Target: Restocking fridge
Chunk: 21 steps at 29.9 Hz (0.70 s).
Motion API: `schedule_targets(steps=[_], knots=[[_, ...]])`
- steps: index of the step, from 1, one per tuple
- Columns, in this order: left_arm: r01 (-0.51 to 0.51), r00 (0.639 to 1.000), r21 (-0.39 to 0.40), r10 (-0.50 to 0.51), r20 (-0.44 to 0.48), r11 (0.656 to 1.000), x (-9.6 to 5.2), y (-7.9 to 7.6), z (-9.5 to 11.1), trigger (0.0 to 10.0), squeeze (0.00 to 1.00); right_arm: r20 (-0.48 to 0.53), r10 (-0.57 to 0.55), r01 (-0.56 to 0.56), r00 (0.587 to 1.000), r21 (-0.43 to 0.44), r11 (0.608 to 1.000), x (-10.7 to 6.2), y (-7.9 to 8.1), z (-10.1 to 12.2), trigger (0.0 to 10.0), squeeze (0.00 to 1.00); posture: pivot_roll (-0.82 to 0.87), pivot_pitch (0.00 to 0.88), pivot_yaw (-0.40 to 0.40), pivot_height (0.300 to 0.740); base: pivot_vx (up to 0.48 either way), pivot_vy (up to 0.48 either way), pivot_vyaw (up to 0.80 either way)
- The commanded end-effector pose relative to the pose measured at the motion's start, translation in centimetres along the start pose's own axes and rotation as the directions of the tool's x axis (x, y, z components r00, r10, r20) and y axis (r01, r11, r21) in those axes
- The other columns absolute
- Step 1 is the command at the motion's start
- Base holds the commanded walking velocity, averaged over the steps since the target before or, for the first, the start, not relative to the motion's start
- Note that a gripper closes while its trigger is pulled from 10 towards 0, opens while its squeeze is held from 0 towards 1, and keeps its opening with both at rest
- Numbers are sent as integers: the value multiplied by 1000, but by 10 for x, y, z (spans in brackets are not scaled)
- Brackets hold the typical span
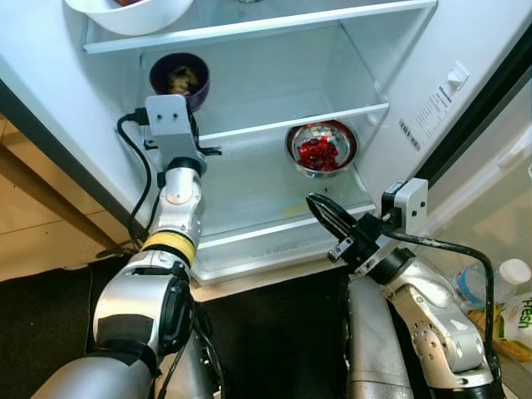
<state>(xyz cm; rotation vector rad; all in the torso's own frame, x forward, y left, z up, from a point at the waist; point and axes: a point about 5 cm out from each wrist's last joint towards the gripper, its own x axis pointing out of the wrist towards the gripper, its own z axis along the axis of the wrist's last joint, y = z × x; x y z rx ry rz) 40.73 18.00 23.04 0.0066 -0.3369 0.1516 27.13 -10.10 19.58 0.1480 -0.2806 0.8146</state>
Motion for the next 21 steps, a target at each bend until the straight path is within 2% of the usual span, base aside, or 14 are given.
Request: schedule_targets(steps=[1, 2, 3, 4, 11, 17, 18, 19, 20, 21], knots=[[-56, 998, 20, 56, -28, 998, -1, 18, -5, 10000, 0, -13, 16, -16, 1000, 11, 1000, -3, 4, -1, 10000, 0, -252, 416, 13, 480, 0, 0, 0], [-62, 998, 22, 62, -25, 998, 0, 21, -3, 10000, 0, -13, 19, -19, 1000, 12, 1000, -3, 5, 0, 10000, 0, -253, 417, 11, 480, 0, 0, 0], [-66, 998, 22, 66, -24, 998, 1, 22, -2, 10000, 271, -13, 21, -21, 1000, 13, 1000, -2, 5, 0, 10000, 0, -255, 413, 10, 480, 0, 0, 0], [-70, 997, 16, 70, -22, 997, 2, 24, -1, 10000, 1000, -12, 24, -24, 1000, 14, 1000, -2, 6, 1, 10000, 0, -256, 411, 10, 480, 0, 0, 0], [-81, 997, -2, 81, -10, 997, 3, 30, 2, 10000, 1000, -13, 32, -32, 999, 17, 999, -1, 7, 2, 10000, 0, -252, 400, 9, 480, 0, 0, 0], [-79, 996, -32, 80, 50, 996, 1, 30, 6, 10000, 1000, -2, 40, -40, 999, 17, 999, 3, 7, 4, 10000, 0, -240, 372, 16, 480, 0, 0, 0], [-70, 996, -43, 72, 60, 997, -1, 30, 5, 10000, 404, -1, 41, -41, 999, 16, 999, 4, 7, 4, 10000, 0, -237, 367, 20, 480, 0, 0, 0], [-65, 996, -49, 68, 66, 997, -2, 29, 4, 10000, 404, 0, 42, -42, 999, 16, 999, 4, 7, 4, 10000, 0, -237, 367, 20, 480, 0, 0, 0], [-53, 995, -64, 58, 75, 997, -5, 28, 2, 10000, 0, 1, 44, -44, 999, 15, 999, 5, 6, 4, 10000, 0, -223, 353, 24, 480, 0, 0, 0], [-45, 995, -74, 51, 82, 996, -7, 27, 0, 10000, 0, 2, 45, -45, 999, 14, 999, 6, 6, 4, 10000, 0, -223, 353, 24, 480, 0, 0, 0]])
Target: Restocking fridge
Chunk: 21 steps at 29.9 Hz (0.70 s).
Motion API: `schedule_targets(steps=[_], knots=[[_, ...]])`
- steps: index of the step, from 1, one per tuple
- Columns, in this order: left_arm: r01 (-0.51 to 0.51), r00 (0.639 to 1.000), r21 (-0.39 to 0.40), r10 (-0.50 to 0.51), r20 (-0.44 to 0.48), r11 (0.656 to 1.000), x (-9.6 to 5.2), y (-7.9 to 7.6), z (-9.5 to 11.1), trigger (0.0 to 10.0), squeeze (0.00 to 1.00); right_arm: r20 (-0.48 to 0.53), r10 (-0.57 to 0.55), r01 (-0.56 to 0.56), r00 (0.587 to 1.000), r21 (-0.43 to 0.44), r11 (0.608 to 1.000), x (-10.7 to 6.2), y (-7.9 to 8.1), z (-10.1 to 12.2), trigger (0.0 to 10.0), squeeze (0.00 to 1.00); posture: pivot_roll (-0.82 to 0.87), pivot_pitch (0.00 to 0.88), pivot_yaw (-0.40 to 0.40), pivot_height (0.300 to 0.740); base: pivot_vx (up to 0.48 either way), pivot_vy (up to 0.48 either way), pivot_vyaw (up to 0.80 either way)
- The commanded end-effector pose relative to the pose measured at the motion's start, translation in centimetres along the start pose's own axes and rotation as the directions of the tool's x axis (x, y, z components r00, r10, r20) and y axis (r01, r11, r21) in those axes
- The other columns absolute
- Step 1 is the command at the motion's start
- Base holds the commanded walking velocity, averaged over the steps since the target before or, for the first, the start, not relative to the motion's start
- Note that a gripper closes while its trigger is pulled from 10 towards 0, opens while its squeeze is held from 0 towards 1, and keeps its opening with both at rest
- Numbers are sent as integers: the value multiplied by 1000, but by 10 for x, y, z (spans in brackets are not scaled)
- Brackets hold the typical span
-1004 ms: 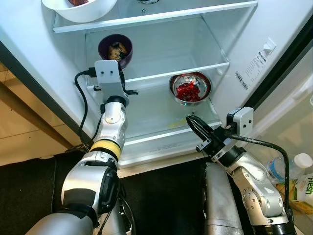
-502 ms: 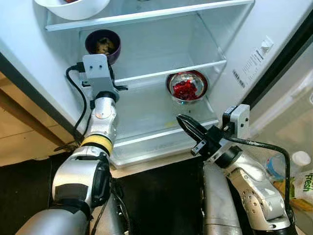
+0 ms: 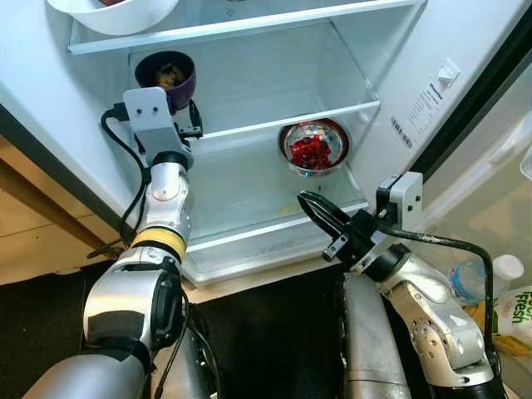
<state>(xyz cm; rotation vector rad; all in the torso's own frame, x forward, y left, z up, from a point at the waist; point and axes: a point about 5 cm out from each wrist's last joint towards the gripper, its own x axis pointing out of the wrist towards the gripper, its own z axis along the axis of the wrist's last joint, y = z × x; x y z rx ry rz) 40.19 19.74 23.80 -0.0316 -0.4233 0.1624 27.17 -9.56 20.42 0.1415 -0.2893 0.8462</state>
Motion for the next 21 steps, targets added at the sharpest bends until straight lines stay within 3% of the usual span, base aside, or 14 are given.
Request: schedule_targets(steps=[1, 4, 6, 12, 14, 21], knots=[[-31, 1000, -29, 31, 1, 999, -7, 10, -7, 10000, 0, -2, 12, -12, 1000, 18, 1000, -1, 2, -2, 10000, 0, -223, 353, 24, 480, 0, 0, 0], [29, 999, -32, -28, 25, 999, -18, 6, -14, 10000, 0, 2, 15, -15, 1000, 14, 1000, 1, 1, -2, 10000, 0, -214, 338, 29, 480, 0, 0, 0], [90, 996, -28, -89, 28, 996, -35, 7, -25, 10000, 0, 13, 22, -22, 1000, 9, 1000, 3, -1, 0, 10000, 0, -202, 324, 33, 480, 0, 0, 0], [98, 995, -26, -98, 25, 995, -43, 10, -30, 10000, 0, 18, 26, -26, 1000, 7, 1000, 4, -2, 1, 10000, 0, -189, 319, 35, 480, 0, 0, 0], [96, 995, -37, -95, 24, 995, -55, 13, -35, 10000, 0, 23, 32, -32, 999, 4, 999, 5, -5, 1, 10000, 0, -175, 305, 36, 480, 0, 0, 0], [112, 994, -64, -111, 17, 992, -67, 10, -38, 10000, 0, 32, 45, -45, 999, -1, 999, 10, -7, 1, 10000, 0, -157, 277, 37, 480, 0, 0, 0]])
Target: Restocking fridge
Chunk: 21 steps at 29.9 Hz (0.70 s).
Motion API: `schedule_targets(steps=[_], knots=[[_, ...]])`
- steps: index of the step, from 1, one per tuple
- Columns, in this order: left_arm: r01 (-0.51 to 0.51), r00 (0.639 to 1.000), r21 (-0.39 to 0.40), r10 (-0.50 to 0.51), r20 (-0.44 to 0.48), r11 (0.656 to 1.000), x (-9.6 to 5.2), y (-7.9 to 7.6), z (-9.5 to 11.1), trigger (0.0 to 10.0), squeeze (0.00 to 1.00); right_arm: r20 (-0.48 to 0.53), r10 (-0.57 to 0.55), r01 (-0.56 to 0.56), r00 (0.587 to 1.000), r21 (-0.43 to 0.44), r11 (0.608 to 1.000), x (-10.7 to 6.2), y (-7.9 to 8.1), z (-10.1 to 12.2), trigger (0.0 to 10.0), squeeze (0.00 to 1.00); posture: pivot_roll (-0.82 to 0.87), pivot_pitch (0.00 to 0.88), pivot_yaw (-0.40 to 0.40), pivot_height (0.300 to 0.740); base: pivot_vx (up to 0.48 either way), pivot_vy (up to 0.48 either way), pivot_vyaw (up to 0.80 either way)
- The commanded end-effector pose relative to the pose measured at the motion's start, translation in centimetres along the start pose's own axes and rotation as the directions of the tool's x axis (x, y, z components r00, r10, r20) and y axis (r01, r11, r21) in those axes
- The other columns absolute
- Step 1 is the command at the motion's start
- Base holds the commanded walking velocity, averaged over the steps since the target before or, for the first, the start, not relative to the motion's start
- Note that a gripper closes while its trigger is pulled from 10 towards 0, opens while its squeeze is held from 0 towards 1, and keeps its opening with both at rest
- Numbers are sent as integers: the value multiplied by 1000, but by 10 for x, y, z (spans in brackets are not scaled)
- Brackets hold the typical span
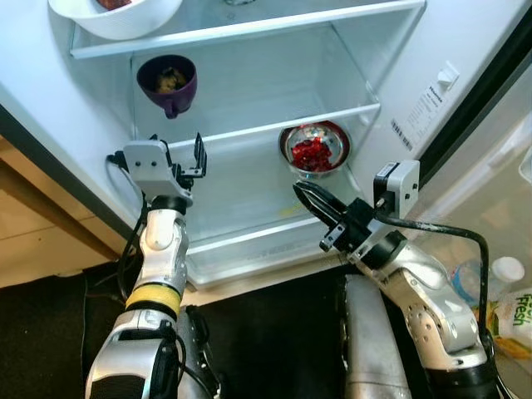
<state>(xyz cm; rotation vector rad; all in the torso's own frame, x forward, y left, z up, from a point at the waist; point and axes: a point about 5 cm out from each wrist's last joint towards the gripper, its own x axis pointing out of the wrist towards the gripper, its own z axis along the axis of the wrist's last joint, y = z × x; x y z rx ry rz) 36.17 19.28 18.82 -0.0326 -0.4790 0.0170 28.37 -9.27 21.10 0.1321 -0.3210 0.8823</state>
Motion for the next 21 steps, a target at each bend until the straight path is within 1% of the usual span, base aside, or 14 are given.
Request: schedule_targets(steps=[1, 5, 6, 7, 8, 9, 10, 12, 13, 14, 15, 17, 19, 21], knots=[[-31, 999, -31, 29, -37, 999, -11, 4, -9, 10000, 0, 9, 4, -5, 1000, 15, 1000, -2, 0, -2, 10000, 0, -157, 277, 37, 480, 0, 0, 0], [17, 998, -56, -21, -55, 998, -22, -6, -14, 10000, 0, 8, 8, -8, 1000, 12, 1000, 0, -3, -4, 10000, 0, -147, 263, 37, 480, 0, 0, 0], [43, 996, -72, -48, -73, 996, -30, -12, -18, 10000, 0, 5, 8, -8, 1000, 9, 1000, 0, -4, -5, 10000, 0, -140, 257, 37, 480, 0, 0, 0], [43, 996, -72, -48, -73, 996, -30, -12, -18, 10000, 0, 5, 8, -8, 1000, 9, 1000, 0, -4, -5, 10000, 0, -140, 257, 37, 480, 0, 0, 0], [68, 992, -86, -77, -100, 994, -40, -18, -24, 10000, 0, 1, 8, -8, 1000, 7, 1000, 0, -6, -6, 10000, 0, -132, 253, 34, 480, 0, 0, 0], [68, 992, -86, -77, -100, 994, -40, -18, -24, 10000, 0, 1, 8, -8, 1000, 7, 1000, 0, -6, -6, 10000, 0, -132, 253, 34, 480, 0, 0, 0], [83, 989, -95, -94, -117, 992, -47, -22, -27, 10000, 0, -2, 8, -8, 1000, 5, 1000, 0, -7, -7, 10000, 0, -129, 252, 34, 480, 0, 0, 0], [83, 989, -95, -94, -117, 992, -47, -22, -27, 10000, 0, -2, 8, -8, 1000, 5, 1000, 0, -7, -7, 10000, 0, -129, 252, 34, 480, 0, 0, 0], [95, 984, -105, -109, -141, 990, -55, -26, -32, 10000, 0, -2, 8, -8, 1000, 4, 1000, 0, -8, -8, 10000, 0, -125, 248, 33, 480, 0, 0, 0], [95, 984, -105, -109, -141, 990, -55, -26, -32, 10000, 0, -2, 8, -8, 1000, 4, 1000, 0, -8, -8, 10000, 0, -125, 248, 33, 480, 0, 0, 0], [106, 979, -113, -123, -163, 988, -63, -30, -36, 10000, 0, -2, 9, -9, 1000, 4, 1000, 1, -9, -8, 10000, 0, -115, 243, 32, 480, 0, 0, 0], [106, 979, -113, -123, -163, 988, -63, -30, -36, 10000, 0, -2, 9, -9, 1000, 4, 1000, 1, -9, -8, 10000, 0, -115, 243, 32, 480, 0, 0, 0], [141, 963, -129, -166, -211, 982, -77, -36, -44, 10000, 0, -15, 6, -6, 1000, 2, 1000, 1, -12, -13, 10000, 0, -107, 236, 32, 480, 0, 0, 0], [160, 954, -141, -190, -231, 977, -82, -38, -47, 10000, 0, -27, 1, -1, 1000, 1, 1000, 1, -13, -16, 10000, 0, -106, 236, 32, 480, 0, 0, 0]])
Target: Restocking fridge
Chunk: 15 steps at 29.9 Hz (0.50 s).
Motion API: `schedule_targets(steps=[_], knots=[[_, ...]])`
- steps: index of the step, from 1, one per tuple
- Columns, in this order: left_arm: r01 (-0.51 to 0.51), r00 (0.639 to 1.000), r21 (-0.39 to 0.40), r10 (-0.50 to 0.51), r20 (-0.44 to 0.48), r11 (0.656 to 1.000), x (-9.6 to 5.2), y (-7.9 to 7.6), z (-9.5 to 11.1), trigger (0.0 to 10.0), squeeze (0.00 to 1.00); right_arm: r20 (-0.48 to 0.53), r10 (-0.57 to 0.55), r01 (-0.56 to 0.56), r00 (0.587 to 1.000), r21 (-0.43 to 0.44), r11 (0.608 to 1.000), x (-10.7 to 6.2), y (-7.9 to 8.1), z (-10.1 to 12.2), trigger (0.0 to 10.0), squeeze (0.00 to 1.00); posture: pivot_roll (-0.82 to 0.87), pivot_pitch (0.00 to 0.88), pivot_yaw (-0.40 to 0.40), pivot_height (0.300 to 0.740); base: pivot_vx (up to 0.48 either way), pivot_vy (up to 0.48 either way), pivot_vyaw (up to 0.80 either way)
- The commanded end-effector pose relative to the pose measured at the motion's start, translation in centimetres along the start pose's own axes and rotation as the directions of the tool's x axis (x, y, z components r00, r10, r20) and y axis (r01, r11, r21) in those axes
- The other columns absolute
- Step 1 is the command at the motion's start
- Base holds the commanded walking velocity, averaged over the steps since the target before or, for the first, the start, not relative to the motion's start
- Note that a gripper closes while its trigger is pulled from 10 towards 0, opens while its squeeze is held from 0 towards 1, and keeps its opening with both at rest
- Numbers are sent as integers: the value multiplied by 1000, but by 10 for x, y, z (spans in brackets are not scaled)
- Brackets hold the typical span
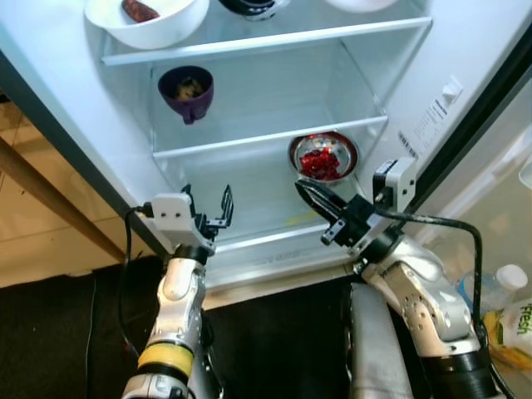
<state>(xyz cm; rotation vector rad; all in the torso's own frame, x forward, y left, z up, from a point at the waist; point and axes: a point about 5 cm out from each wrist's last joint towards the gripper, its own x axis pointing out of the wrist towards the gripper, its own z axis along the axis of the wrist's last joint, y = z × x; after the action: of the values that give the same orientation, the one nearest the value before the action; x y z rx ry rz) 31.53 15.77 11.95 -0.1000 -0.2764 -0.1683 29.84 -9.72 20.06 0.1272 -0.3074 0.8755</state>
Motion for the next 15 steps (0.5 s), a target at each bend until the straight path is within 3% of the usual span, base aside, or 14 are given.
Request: schedule_targets(steps=[1, 4, 12, 15], knots=[[56, 996, -34, -58, -71, 998, -11, -10, -14, 10000, 0, -35, -9, 9, 999, -2, 1000, -3, -1, -10, 10000, 0, -103, 232, 31, 480, 0, 0, 0], [156, 978, -75, -164, -125, 985, -22, -20, -22, 10000, 0, -80, -55, 55, 995, -1, 998, -7, -6, -22, 10000, 0, -94, 226, 30, 480, 0, 0, 0], [239, 956, -119, -255, -148, 964, -31, -31, -25, 10000, 0, -160, -128, 130, 979, 2, 992, -12, -13, -40, 10000, 0, -83, 211, 24, 480, 0, 0, 0], [299, 931, -144, -321, -173, 943, -40, -37, -30, 10000, 0, -204, -137, 144, 969, 17, 990, -14, -13, -52, 10000, 0, -72, 196, 15, 480, 0, 0, 0]])
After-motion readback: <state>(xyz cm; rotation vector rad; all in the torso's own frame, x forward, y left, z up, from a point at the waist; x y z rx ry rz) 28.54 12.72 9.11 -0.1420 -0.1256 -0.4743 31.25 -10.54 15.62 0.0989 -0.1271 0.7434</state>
